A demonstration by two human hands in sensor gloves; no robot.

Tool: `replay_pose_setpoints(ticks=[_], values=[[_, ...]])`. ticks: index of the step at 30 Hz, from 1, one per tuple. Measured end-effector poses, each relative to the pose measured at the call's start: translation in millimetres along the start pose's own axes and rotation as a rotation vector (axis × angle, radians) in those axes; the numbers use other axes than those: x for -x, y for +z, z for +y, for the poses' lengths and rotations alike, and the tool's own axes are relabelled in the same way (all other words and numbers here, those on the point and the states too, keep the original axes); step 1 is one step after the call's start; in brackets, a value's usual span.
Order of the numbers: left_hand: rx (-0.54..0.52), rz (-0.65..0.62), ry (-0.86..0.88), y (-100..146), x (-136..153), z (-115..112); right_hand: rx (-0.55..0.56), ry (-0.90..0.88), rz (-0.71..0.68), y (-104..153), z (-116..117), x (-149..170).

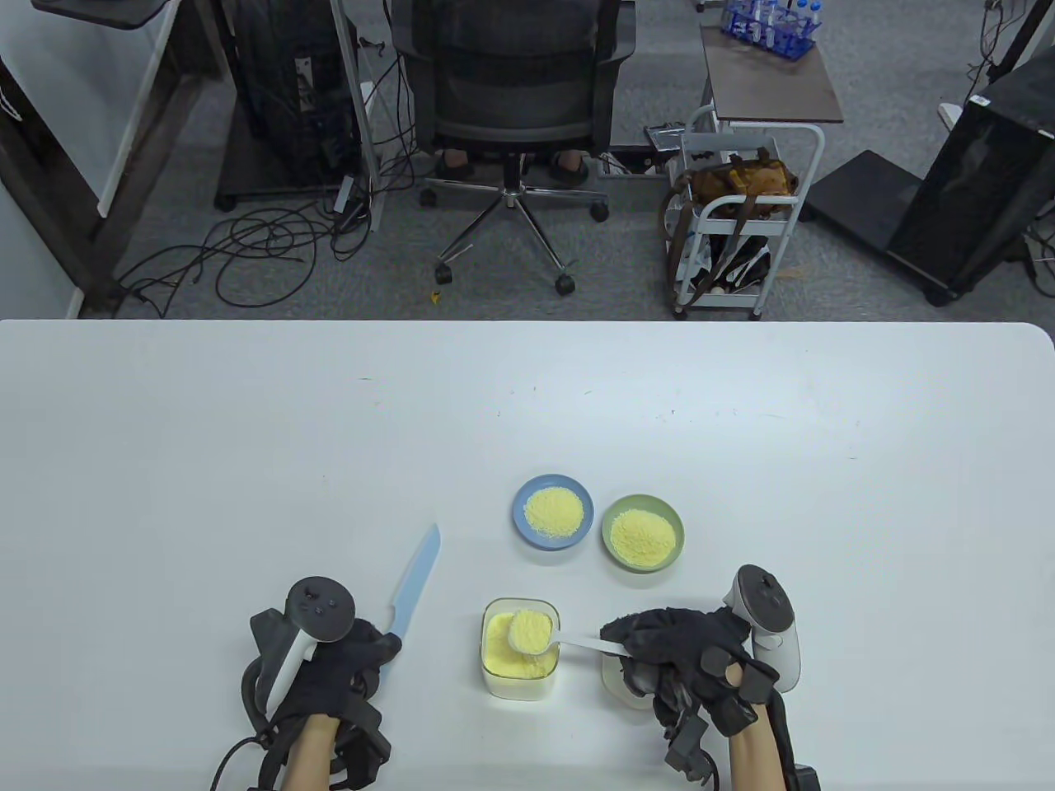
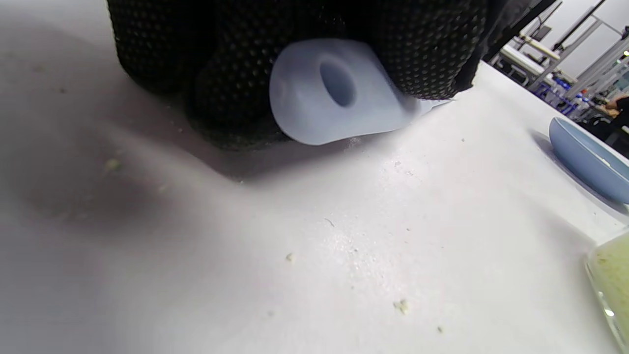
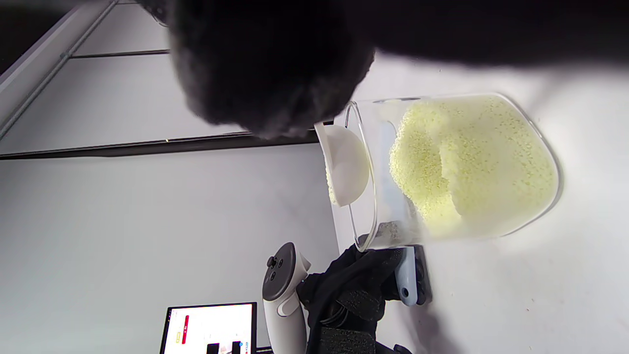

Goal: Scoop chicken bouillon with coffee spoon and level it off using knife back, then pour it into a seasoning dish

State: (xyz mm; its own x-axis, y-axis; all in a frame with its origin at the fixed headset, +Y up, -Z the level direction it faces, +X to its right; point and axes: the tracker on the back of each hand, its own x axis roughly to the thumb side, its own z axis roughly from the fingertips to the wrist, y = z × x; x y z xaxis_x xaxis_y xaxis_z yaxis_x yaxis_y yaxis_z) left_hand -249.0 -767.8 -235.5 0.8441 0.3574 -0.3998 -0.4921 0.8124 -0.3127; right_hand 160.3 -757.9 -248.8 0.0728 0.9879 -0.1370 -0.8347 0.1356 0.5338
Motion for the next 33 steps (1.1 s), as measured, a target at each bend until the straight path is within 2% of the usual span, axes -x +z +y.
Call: replay_pose_setpoints(ticks=[9,15,18,23,30,33], values=[[-0.029,0.057,-0.122,-2.7,-0.1,-2.3,-0.001,0.005,0.001,-0.2,0.7,0.0],[-0.130,0.085,-0.197,2.4,-2.4,-1.6,-0.004,0.006,0.004,-0.3,1.3,0.5],[-0.146,0.080,-0.261,5.2,-5.9,-1.4,-0.003,0.003,0.004,-0.2,1.4,0.4],[-0.133,0.047,-0.222,11.0,-7.4,1.9,-0.001,0.002,-0.002,0.3,1.0,-0.3],[-0.314,-0.127,-0.087,23.2,-16.1,7.3,-0.003,0.002,-0.005,0.3,0.6,-0.2],[-0.269,-0.126,-0.097,19.9,-15.5,2.6,-0.004,0.002,-0.004,0.3,0.6,-0.2]])
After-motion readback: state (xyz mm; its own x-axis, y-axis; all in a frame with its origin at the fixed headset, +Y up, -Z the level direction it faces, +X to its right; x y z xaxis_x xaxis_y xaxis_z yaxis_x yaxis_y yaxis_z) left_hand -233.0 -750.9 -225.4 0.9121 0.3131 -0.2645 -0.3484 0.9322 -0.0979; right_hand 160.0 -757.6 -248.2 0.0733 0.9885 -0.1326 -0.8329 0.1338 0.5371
